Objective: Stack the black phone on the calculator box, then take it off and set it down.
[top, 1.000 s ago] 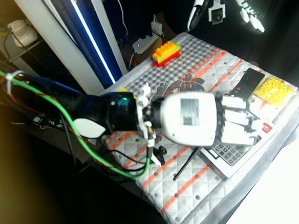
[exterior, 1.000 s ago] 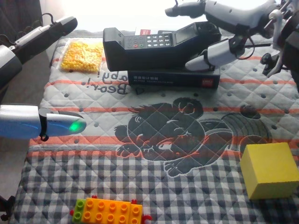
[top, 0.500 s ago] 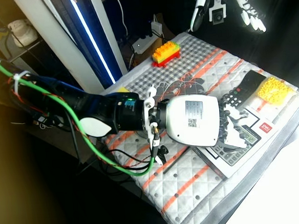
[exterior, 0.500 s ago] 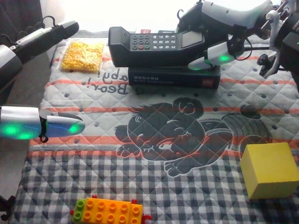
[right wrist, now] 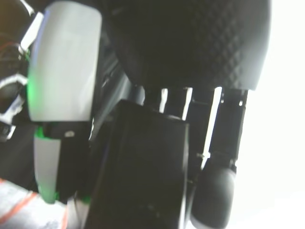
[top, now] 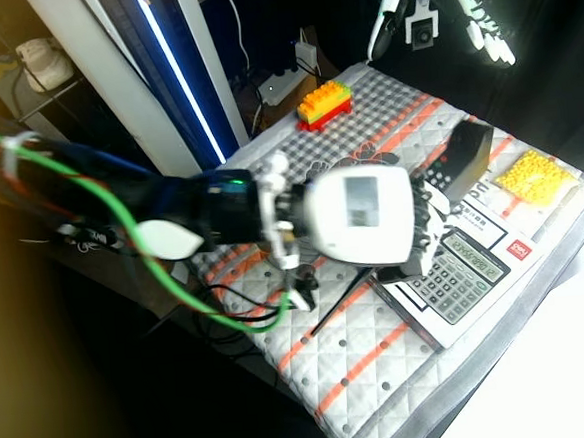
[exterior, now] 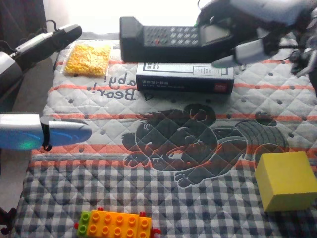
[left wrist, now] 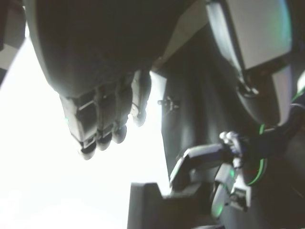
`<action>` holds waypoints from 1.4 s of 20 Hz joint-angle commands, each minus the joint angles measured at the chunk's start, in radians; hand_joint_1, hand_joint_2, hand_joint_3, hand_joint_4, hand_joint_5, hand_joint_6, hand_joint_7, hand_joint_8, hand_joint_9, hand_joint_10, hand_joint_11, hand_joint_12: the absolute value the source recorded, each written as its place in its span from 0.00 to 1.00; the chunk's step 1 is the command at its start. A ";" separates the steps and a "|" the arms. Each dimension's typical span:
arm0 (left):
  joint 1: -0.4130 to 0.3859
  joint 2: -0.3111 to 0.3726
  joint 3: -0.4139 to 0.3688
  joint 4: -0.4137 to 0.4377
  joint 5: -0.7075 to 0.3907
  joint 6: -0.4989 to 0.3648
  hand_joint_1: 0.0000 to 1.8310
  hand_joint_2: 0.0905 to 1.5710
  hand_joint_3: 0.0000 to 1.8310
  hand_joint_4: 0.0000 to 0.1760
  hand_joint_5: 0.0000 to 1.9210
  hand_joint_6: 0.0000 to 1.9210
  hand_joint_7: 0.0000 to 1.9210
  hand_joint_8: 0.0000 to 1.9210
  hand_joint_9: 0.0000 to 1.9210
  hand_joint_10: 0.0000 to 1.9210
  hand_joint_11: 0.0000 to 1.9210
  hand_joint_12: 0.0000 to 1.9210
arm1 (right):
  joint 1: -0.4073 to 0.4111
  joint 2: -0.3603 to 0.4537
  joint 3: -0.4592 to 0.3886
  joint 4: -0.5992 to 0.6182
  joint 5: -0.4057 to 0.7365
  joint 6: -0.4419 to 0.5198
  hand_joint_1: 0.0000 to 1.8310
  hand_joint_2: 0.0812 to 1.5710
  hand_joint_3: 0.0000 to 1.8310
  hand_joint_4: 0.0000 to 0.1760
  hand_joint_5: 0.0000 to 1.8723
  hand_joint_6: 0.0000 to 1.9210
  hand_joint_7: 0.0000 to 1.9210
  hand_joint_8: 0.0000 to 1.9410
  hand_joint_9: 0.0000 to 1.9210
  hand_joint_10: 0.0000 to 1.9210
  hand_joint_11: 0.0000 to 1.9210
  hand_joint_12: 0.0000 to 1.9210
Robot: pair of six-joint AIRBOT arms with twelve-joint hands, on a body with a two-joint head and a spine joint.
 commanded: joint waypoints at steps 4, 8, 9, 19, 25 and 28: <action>0.011 0.030 0.002 -0.001 -0.146 -0.046 0.49 0.48 0.01 0.81 0.07 0.00 0.06 0.00 0.03 0.00 0.00 0.00 | -0.047 0.114 -0.101 0.016 0.253 0.004 0.70 0.64 0.00 0.00 0.55 0.43 0.71 0.20 0.81 0.11 0.64 0.61; 0.031 0.061 -0.005 -0.006 -0.163 -0.074 0.49 0.48 0.01 0.74 0.06 0.00 0.06 0.00 0.02 0.00 0.00 0.00 | -0.127 0.167 -0.170 0.017 0.321 0.004 0.70 0.63 0.00 0.00 0.57 0.41 0.73 0.16 0.80 0.13 0.65 0.62; 0.034 0.066 -0.008 -0.006 -0.175 -0.078 0.51 0.48 0.01 0.77 0.06 0.00 0.05 0.00 0.02 0.00 0.00 0.00 | -0.152 0.182 -0.189 0.017 0.333 0.004 0.71 0.63 0.00 0.00 0.58 0.38 0.73 0.18 0.80 0.14 0.63 0.63; 0.038 0.067 -0.014 -0.007 -0.196 -0.095 0.49 0.51 0.01 0.88 0.06 0.00 0.05 0.00 0.00 0.00 0.00 0.00 | -0.355 0.193 -0.187 0.074 0.336 0.074 0.70 0.64 0.00 0.00 0.57 0.40 0.67 0.29 0.78 0.08 0.67 0.46; 0.038 0.064 -0.016 -0.012 -0.199 -0.096 0.49 0.52 0.01 0.79 0.06 0.00 0.05 0.00 0.01 0.00 0.00 0.00 | -0.361 0.198 -0.187 0.073 0.317 0.075 0.55 0.65 0.00 0.00 0.36 0.09 0.38 0.09 0.39 0.12 0.23 0.50; 0.039 0.063 -0.016 -0.016 -0.200 -0.096 0.49 0.52 0.01 0.83 0.05 0.00 0.05 0.00 0.01 0.00 0.00 0.00 | -0.365 0.207 -0.190 0.074 0.320 0.094 0.49 0.64 0.00 0.00 0.29 0.00 0.27 0.00 0.27 0.01 0.10 0.39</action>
